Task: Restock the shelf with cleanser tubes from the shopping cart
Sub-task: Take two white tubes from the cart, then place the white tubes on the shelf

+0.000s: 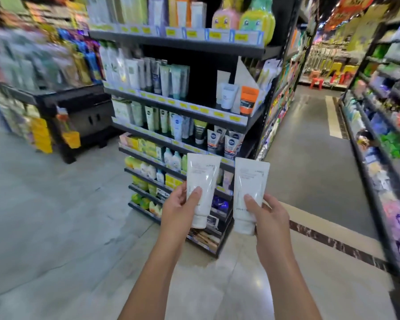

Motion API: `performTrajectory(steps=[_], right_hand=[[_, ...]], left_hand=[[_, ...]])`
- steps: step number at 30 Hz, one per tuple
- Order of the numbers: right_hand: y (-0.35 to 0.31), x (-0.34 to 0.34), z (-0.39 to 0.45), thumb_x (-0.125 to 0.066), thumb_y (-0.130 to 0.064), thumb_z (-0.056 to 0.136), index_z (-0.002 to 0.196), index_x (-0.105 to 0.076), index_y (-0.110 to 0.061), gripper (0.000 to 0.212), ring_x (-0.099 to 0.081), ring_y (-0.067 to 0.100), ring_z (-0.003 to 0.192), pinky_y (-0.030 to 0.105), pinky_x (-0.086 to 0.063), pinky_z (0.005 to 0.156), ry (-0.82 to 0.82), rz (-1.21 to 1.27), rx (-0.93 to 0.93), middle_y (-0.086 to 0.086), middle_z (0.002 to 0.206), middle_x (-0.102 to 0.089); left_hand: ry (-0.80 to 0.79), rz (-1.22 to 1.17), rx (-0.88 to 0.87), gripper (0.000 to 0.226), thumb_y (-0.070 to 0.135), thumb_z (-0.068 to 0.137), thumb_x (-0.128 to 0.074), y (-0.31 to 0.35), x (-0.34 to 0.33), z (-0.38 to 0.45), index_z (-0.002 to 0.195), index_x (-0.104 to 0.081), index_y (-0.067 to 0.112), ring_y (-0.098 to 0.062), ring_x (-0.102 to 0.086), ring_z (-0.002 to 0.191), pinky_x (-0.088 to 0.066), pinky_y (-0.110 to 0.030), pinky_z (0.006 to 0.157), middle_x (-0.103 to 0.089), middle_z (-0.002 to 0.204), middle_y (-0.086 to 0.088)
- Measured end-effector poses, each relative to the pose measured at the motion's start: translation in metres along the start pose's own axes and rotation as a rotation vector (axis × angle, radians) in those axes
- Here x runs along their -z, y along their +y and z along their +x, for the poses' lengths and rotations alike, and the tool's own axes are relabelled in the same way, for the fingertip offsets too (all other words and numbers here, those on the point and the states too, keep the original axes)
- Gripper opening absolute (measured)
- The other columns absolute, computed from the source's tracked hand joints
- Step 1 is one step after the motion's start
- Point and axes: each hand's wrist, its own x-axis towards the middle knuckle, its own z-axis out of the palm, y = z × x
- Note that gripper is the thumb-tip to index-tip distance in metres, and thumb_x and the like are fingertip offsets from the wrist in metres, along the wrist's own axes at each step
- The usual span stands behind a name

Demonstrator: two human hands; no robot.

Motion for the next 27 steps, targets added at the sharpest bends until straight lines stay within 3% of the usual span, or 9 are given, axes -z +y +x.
performTrajectory(steps=[2,7,11,16,20,23,27], right_hand=[[0.006,-0.031,0.024,-0.07,-0.012,0.09,0.124,-0.063,-0.018,0.035,-0.073,0.024,0.096,0.037,-0.058,0.075,-0.036,0.008,-0.003,0.004,0.107,-0.076],[0.02,-0.102,0.087,-0.067,-0.013,0.093,0.123,-0.065,-0.021,0.031,-0.072,0.024,0.099,0.046,-0.059,0.084,-0.078,0.057,-0.064,0.002,0.111,-0.075],[0.022,-0.149,0.136,-0.066,-0.015,0.094,0.126,-0.062,-0.024,0.034,-0.072,0.018,0.099,0.042,-0.059,0.082,-0.07,0.074,-0.074,-0.003,0.109,-0.075],[0.03,-0.187,0.18,-0.068,-0.018,0.093,0.125,-0.062,-0.028,0.034,-0.07,0.017,0.103,0.044,-0.057,0.089,-0.061,0.049,-0.083,-0.006,0.114,-0.073],[0.03,-0.211,0.209,-0.067,-0.018,0.094,0.11,-0.063,-0.036,0.025,-0.069,0.016,0.105,0.044,-0.055,0.093,-0.03,0.03,-0.062,-0.009,0.111,-0.073],[0.031,-0.228,0.227,-0.067,-0.019,0.094,0.122,-0.062,-0.032,0.032,-0.07,0.016,0.102,0.045,-0.056,0.091,0.009,0.017,-0.037,-0.008,0.11,-0.073],[0.033,-0.257,0.25,-0.067,-0.021,0.094,0.126,-0.061,-0.028,0.034,-0.07,0.014,0.102,0.042,-0.058,0.087,0.071,-0.017,0.027,-0.007,0.112,-0.073]], left_hand=[[0.015,0.021,-0.009,0.023,0.023,0.096,-0.063,0.007,0.014,0.033,0.119,-0.067,0.023,-0.011,-0.074,0.087,-0.059,-0.029,0.069,-0.077,0.102,0.006],[0.045,0.063,0.026,0.026,0.023,0.097,-0.061,0.025,0.039,0.115,0.123,-0.065,0.024,-0.014,-0.073,0.094,-0.057,-0.029,0.072,-0.076,0.105,0.007],[0.071,0.091,0.026,0.025,0.022,0.096,-0.062,0.035,0.053,0.172,0.121,-0.067,0.022,-0.014,-0.073,0.091,-0.055,-0.022,0.064,-0.076,0.105,0.005],[0.04,0.1,0.027,0.02,0.021,0.097,-0.061,0.043,0.066,0.229,0.115,-0.068,0.028,-0.013,-0.073,0.094,-0.058,-0.029,0.075,-0.076,0.106,0.008],[0.02,0.092,0.033,0.021,0.024,0.096,-0.062,0.045,0.075,0.276,0.116,-0.066,0.03,-0.012,-0.073,0.095,-0.059,-0.035,0.082,-0.076,0.105,0.011],[-0.022,0.068,0.036,0.017,0.023,0.096,-0.063,0.046,0.081,0.314,0.109,-0.066,0.034,-0.009,-0.073,0.093,-0.057,-0.03,0.078,-0.076,0.102,0.014],[-0.101,0.038,0.032,0.031,0.022,0.093,-0.066,0.05,0.092,0.366,0.124,-0.064,0.02,-0.01,-0.071,0.102,-0.054,-0.034,0.093,-0.075,0.109,0.011]])
